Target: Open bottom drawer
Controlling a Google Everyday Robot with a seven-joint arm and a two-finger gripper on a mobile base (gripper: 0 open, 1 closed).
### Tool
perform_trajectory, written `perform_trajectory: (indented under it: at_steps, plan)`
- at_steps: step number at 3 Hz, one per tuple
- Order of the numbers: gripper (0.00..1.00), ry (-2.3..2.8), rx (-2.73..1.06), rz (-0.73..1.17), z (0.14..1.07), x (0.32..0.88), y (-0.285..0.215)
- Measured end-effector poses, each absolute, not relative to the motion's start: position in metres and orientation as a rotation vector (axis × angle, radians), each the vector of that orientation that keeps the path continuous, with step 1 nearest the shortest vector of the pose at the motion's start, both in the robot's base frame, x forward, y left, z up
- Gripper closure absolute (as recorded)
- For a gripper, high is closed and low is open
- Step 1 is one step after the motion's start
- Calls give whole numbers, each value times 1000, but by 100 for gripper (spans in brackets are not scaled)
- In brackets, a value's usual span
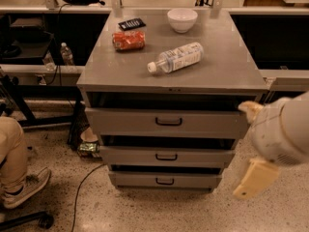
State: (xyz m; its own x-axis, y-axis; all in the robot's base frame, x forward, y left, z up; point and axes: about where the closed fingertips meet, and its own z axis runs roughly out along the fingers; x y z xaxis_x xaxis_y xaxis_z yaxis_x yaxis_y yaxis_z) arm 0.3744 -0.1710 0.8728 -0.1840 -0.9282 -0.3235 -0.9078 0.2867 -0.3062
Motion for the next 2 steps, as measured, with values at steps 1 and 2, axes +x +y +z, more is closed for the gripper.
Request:
perform_trajectory:
  at_steps: [1,2]
  plan:
    - [0,2126,-1596,-19,765,373,-148]
    - [0,2125,-1594,-19,764,373,-148]
